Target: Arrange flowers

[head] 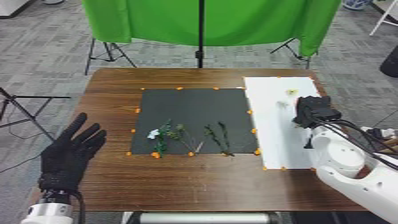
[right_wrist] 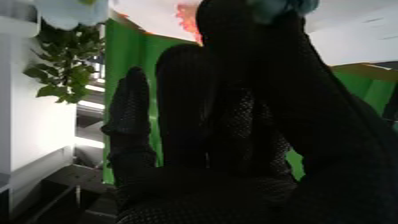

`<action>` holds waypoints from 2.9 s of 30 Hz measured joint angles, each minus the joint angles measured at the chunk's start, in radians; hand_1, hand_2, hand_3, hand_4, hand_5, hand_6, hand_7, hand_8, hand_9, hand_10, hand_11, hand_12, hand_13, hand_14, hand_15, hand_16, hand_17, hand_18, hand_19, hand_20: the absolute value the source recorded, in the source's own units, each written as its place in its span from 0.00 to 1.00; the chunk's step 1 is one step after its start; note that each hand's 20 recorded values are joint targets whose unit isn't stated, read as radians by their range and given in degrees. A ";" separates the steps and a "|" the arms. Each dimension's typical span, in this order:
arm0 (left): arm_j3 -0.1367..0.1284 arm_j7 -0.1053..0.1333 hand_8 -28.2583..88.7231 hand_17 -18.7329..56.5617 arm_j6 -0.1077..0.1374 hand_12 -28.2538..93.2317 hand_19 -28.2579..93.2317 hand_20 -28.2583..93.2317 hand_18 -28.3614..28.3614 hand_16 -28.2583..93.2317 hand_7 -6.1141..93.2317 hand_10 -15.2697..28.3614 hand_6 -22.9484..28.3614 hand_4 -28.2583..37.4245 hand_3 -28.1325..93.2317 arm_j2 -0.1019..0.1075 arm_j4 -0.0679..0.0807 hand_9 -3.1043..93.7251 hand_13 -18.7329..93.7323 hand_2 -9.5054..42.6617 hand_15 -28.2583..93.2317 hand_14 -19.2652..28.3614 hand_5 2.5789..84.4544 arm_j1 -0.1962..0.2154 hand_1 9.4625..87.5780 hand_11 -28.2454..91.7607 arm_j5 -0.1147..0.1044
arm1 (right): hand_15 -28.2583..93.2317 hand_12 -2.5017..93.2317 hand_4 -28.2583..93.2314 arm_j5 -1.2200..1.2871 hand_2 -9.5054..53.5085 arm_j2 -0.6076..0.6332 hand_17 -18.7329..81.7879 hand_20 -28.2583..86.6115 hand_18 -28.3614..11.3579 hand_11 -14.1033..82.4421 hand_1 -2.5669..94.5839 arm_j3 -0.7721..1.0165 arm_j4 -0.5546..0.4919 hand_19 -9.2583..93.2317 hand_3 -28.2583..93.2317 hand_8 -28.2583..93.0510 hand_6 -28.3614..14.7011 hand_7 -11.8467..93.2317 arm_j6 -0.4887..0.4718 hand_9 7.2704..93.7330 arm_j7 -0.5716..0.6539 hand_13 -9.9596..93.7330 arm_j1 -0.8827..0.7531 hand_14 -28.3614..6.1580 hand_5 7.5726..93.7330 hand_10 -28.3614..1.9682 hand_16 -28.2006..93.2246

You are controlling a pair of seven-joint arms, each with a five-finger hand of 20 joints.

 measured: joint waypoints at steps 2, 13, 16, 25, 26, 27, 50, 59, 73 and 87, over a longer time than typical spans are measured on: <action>-0.001 -0.004 0.16 0.09 -0.001 0.31 0.67 0.28 0.94 0.16 0.17 0.80 0.59 0.03 0.90 -0.005 0.000 0.37 0.35 0.29 0.58 0.98 0.38 0.000 0.17 0.39 0.002 | 0.80 0.35 0.00 0.008 0.00 -0.003 0.39 0.65 0.14 0.36 0.50 0.013 -0.005 0.83 0.83 0.20 0.73 0.29 -0.012 0.88 0.000 0.75 -0.010 0.65 0.76 0.71 0.40; -0.003 -0.007 0.16 0.09 -0.002 0.31 0.67 0.28 0.93 0.16 0.17 0.80 0.59 0.02 0.90 -0.013 0.000 0.37 0.35 0.29 0.58 0.98 0.39 0.000 0.17 0.40 0.006 | 0.77 0.38 0.00 0.017 0.00 -0.021 0.45 0.65 0.17 0.33 0.64 0.008 -0.006 0.86 0.76 0.24 0.72 0.28 -0.069 1.00 -0.002 0.85 -0.001 0.75 0.94 0.84 0.45; -0.003 -0.002 0.16 0.09 -0.002 0.31 0.67 0.28 0.93 0.16 0.17 0.80 0.59 0.02 0.90 -0.010 0.000 0.37 0.35 0.29 0.58 0.98 0.39 0.000 0.17 0.40 0.005 | 0.77 0.38 0.00 -0.003 0.00 -0.022 0.45 0.65 0.17 0.34 0.65 -0.001 -0.007 0.86 0.76 0.24 0.71 0.28 -0.021 1.00 -0.005 0.85 -0.003 0.74 0.95 0.83 0.46; -0.025 -0.003 0.16 0.09 -0.001 0.31 0.67 0.28 0.94 0.16 0.17 0.80 0.60 0.02 0.90 -0.007 -0.005 0.37 0.35 0.29 0.58 0.98 0.39 0.010 0.17 0.39 0.005 | 0.76 0.38 0.00 -0.052 0.00 -0.025 0.46 0.66 0.16 0.35 0.64 0.045 -0.088 0.86 0.78 0.25 0.70 0.27 0.032 1.00 -0.027 0.86 -0.014 0.73 0.96 0.81 0.47; -0.028 -0.003 0.16 0.09 0.000 0.31 0.67 0.28 0.94 0.16 0.17 0.80 0.60 0.02 0.90 -0.007 -0.006 0.37 0.35 0.29 0.58 0.98 0.39 0.012 0.17 0.39 0.005 | 0.76 0.38 0.00 -0.054 0.00 -0.029 0.46 0.66 0.16 0.35 0.64 0.044 -0.100 0.86 0.78 0.25 0.70 0.27 0.038 1.00 -0.034 0.86 -0.005 0.73 0.96 0.81 0.47; -0.031 -0.002 0.16 0.09 0.000 0.31 0.67 0.28 0.94 0.16 0.17 0.80 0.60 0.02 0.90 -0.007 -0.008 0.37 0.35 0.29 0.58 0.98 0.39 0.015 0.17 0.39 0.005 | 0.76 0.38 0.00 -0.057 0.00 -0.035 0.46 0.66 0.16 0.35 0.64 0.041 -0.111 0.86 0.78 0.25 0.70 0.27 0.043 1.00 -0.042 0.86 0.006 0.73 0.96 0.81 0.47; 0.006 -0.010 0.16 0.09 0.010 0.31 0.67 0.28 0.94 0.16 0.17 0.80 0.60 0.02 0.90 0.081 0.006 0.37 0.35 0.29 0.58 0.98 0.39 -0.101 0.17 0.39 -0.003 | 0.76 0.38 0.00 0.059 0.00 -0.778 0.43 0.65 0.19 0.33 0.60 -0.455 0.285 0.85 0.81 0.25 0.73 0.27 0.134 1.00 -0.238 0.83 0.512 0.73 0.94 0.79 0.47; 0.042 -0.018 0.16 0.09 -0.001 0.31 0.67 0.28 0.94 0.16 0.17 0.80 0.60 0.02 0.90 0.119 0.034 0.37 0.35 0.29 0.58 0.98 0.39 -0.202 0.17 0.39 -0.002 | 0.77 0.40 0.00 0.071 0.00 -0.857 0.40 0.66 0.20 0.29 0.59 -0.403 0.307 0.84 0.80 0.24 0.73 0.27 0.024 1.00 -0.232 0.80 0.475 0.71 0.92 0.76 0.47; 0.050 -0.086 0.16 0.09 -0.018 0.31 0.67 0.28 0.94 0.16 0.17 0.80 0.60 0.02 0.91 0.084 0.059 0.37 0.35 0.29 0.58 0.98 0.39 -0.287 0.17 0.39 0.012 | 0.84 0.26 0.00 -0.037 0.00 -0.870 0.34 0.71 0.15 0.47 0.44 -0.280 0.358 0.82 0.86 0.15 0.72 0.28 -0.166 0.82 -0.294 0.69 0.376 0.61 0.76 0.65 0.39; -0.004 -0.041 0.16 0.09 -0.014 0.31 0.67 0.28 0.94 0.16 0.17 0.80 0.60 0.02 0.90 0.095 0.025 0.37 0.35 0.29 0.58 0.98 0.39 -0.179 0.17 0.39 -0.007 | 0.86 0.22 0.00 -0.022 0.00 -0.816 0.33 0.72 0.10 0.53 0.33 -0.360 0.237 0.83 0.87 0.12 0.68 0.27 -0.114 0.77 -0.161 0.66 0.403 0.51 0.70 0.57 0.39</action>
